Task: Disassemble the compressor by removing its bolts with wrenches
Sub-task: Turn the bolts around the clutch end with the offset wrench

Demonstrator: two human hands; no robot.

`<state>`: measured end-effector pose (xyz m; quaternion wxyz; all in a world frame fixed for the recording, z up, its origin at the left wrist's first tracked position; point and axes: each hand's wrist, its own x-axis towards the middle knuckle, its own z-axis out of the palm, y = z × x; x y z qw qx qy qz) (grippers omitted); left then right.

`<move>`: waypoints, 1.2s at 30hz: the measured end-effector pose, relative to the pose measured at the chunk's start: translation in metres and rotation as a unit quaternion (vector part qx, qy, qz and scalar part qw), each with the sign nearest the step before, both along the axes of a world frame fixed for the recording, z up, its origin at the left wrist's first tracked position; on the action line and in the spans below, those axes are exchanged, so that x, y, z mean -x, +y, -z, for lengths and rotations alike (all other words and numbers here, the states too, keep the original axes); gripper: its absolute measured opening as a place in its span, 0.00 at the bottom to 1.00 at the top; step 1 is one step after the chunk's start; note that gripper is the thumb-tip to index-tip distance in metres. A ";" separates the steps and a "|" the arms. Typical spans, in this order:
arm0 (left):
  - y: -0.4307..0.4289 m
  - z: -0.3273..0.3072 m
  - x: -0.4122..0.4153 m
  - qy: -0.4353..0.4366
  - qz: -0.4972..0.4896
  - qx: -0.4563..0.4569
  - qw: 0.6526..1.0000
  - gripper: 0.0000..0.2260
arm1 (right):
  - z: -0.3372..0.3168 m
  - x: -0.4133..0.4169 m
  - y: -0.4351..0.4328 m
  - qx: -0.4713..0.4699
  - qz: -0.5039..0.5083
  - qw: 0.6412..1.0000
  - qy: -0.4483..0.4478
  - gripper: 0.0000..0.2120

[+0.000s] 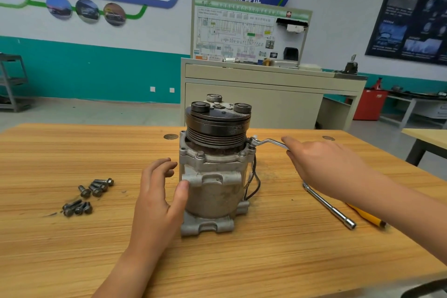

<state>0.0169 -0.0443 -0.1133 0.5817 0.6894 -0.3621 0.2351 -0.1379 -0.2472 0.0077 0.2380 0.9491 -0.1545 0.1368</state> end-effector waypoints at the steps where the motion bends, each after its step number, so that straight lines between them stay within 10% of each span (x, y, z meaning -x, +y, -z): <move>1: 0.000 0.000 0.000 -0.001 0.000 0.000 1.000 0.18 | -0.002 -0.001 0.002 0.012 0.004 1.000 0.009 0.16; 9: 0.000 0.000 0.000 -0.004 -0.003 -0.001 1.000 0.18 | -0.024 -0.002 0.022 0.060 -0.019 0.996 0.065 0.05; 18: 0.001 0.002 -0.001 -0.008 -0.002 -0.003 1.000 0.18 | -0.030 -0.016 -0.010 0.118 -0.025 0.987 0.105 0.15; 29: 0.001 0.001 -0.002 -0.001 -0.011 -0.004 1.000 0.23 | 0.004 -0.093 -0.032 0.067 -0.310 0.923 -0.216 0.09; 36: 0.000 0.002 -0.003 -0.002 -0.005 -0.005 1.000 0.19 | -0.012 -0.056 -0.028 -0.175 -0.181 0.917 -0.310 0.15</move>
